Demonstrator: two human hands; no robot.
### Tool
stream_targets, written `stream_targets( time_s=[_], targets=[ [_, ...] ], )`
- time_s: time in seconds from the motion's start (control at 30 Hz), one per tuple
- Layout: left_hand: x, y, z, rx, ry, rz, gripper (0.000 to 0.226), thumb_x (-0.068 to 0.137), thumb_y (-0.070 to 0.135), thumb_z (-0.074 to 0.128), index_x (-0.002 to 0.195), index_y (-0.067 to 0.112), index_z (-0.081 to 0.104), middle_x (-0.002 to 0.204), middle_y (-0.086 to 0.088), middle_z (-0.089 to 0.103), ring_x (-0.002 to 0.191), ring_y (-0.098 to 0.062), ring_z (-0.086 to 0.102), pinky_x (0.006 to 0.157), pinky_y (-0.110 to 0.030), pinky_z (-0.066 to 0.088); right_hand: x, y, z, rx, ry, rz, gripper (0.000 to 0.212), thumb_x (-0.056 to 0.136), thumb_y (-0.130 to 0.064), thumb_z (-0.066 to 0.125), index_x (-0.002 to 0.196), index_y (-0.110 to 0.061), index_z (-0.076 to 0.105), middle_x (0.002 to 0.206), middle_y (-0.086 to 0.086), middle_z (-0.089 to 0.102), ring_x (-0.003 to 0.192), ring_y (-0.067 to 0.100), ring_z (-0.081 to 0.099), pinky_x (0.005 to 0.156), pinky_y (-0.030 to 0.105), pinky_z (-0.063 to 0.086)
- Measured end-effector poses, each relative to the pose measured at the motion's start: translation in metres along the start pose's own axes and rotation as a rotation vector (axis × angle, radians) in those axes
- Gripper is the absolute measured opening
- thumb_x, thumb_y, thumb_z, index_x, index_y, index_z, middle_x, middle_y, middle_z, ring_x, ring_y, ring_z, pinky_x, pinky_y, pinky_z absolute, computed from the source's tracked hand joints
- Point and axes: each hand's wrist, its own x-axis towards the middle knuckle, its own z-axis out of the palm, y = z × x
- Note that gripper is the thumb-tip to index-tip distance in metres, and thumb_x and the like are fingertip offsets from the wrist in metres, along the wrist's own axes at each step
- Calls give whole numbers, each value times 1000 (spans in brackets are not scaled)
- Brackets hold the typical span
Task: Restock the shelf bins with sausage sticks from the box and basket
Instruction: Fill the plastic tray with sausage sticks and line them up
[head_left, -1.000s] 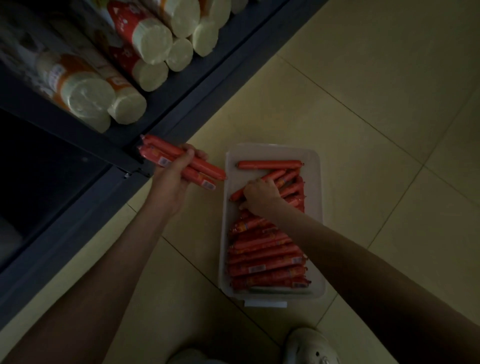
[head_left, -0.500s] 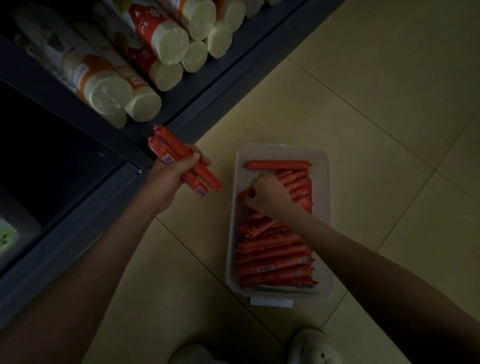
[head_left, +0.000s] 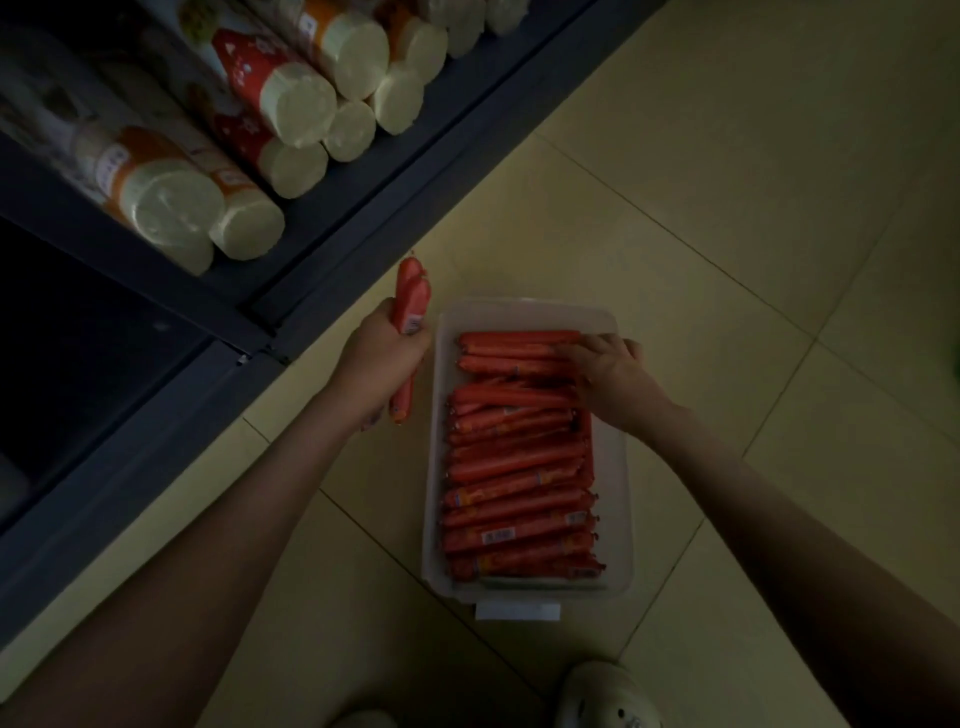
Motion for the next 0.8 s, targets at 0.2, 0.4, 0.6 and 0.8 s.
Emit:
stream_targets(
  time_s=[0.2,0.4,0.6,0.8],
  targets=[
    [-14,28,34,578,-64,233,32,86,28,58,114,15,48,102,-12,62,93,-34,59,71,-36,44,-39,-12,18,-351,-136,-28,40,95,-19,40,134,-16,47,145,7,36,138,28,21,110,53,-12],
    [-26,27,101,1000,-95,539,55,83,40,62,125,11,39,125,-9,49,116,-27,44,97,-36,31,-60,-5,12,-581,-122,-243,56,74,-20,25,100,-10,74,101,13,70,98,37,64,95,69,22],
    [-7,-12,108,1227,-472,439,94,86,62,47,151,15,-2,159,-8,2,146,-23,-2,117,-48,-2,-44,-3,14,-616,-329,-263,36,64,-37,52,84,-23,78,95,0,73,96,26,68,88,53,47],
    [8,-20,85,1269,-288,585,55,91,40,51,138,16,34,137,-6,39,128,-25,36,112,-43,14,-36,0,31,-673,-276,-197,37,64,-56,63,94,-38,74,109,-12,69,108,12,63,100,34,40]
  ],
)
